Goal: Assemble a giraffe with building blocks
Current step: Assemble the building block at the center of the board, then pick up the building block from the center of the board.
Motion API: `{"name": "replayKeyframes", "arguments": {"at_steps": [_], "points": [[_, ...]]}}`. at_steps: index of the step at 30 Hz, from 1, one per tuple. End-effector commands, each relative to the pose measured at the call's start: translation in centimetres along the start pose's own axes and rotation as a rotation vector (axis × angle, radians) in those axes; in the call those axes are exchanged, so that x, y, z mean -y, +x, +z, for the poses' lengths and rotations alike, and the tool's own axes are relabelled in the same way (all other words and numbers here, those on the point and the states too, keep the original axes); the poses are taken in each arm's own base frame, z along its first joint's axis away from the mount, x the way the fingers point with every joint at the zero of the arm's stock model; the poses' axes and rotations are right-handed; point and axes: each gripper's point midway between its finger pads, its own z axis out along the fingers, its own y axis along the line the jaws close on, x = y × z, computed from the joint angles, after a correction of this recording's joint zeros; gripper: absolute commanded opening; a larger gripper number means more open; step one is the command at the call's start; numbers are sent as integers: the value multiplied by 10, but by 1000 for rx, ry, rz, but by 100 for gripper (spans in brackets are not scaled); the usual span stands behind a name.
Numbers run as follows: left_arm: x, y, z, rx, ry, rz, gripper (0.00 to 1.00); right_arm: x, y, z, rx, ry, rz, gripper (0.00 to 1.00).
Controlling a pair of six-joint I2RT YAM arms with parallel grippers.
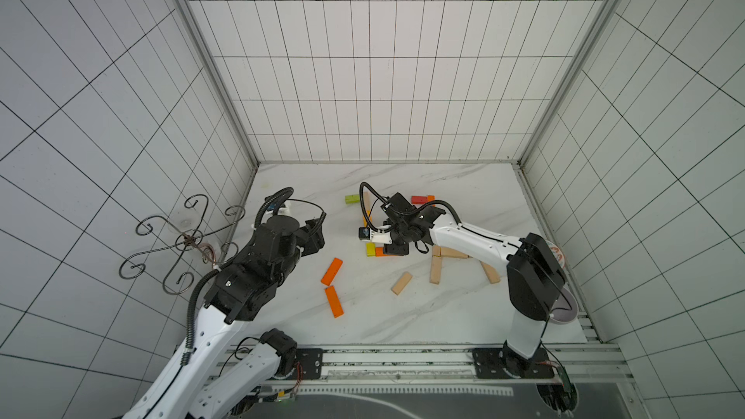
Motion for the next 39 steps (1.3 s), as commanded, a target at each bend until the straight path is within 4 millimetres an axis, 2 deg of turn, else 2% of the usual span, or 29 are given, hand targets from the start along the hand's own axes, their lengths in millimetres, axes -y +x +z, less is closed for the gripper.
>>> {"name": "replayKeyframes", "arguments": {"at_steps": [1, 9, 13, 16, 26, 39], "points": [[-2, -11, -13, 34, 1, -22, 70, -9, -6, -25, 4, -2, -41, 53], [-3, -10, -19, 41, 17, -23, 70, -67, 40, -24, -160, -71, -90, 52], [0, -8, -16, 34, 32, -23, 70, -89, 53, -20, -193, -100, -107, 53], [0, -6, -14, 30, 35, -22, 70, -99, 57, -16, -200, -110, -120, 54], [3, -1, -10, 16, 54, -36, 70, -122, 69, 2, -228, -163, -167, 61], [4, 5, -2, 0, 55, -36, 70, -130, 73, 18, -227, -204, -192, 61]]}}
